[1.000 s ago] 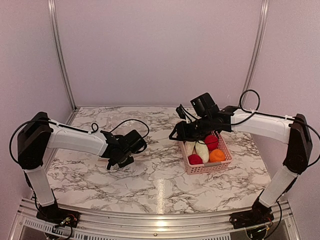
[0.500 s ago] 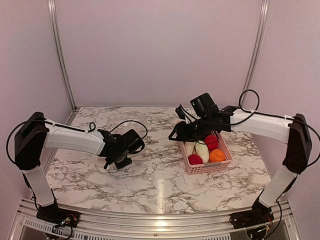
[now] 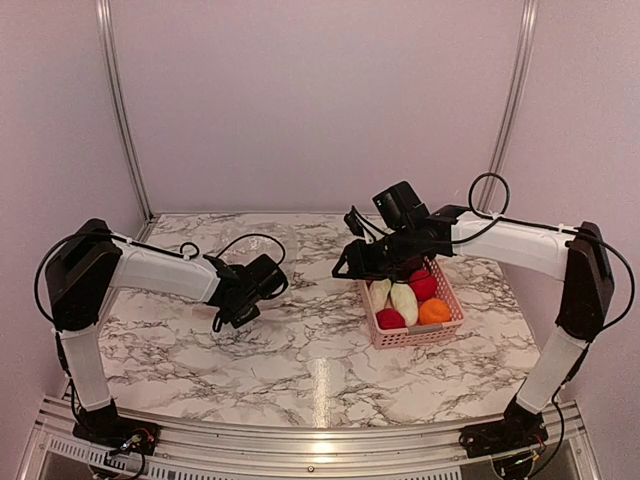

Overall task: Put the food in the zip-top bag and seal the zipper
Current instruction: Pick up the zipper food storage bag at the center of the board, then open the zipper food storage bag at the center of the board.

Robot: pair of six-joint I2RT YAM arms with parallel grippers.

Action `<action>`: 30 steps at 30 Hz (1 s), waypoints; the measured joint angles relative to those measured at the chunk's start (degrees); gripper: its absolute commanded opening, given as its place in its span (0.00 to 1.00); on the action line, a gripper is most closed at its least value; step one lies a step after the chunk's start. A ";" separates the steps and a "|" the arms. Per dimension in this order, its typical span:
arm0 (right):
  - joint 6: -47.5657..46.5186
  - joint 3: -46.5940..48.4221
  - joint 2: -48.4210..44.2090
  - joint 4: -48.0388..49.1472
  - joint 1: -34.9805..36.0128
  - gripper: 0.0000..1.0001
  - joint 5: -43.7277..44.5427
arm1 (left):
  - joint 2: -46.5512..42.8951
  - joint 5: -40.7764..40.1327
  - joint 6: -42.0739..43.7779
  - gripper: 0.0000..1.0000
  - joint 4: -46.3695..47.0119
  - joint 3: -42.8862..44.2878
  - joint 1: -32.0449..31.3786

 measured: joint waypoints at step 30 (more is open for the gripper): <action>-4.00 27.82 9.38 -7.56 5.97 0.49 7.58 | -1.03 30.80 -33.03 0.06 -21.49 37.53 0.37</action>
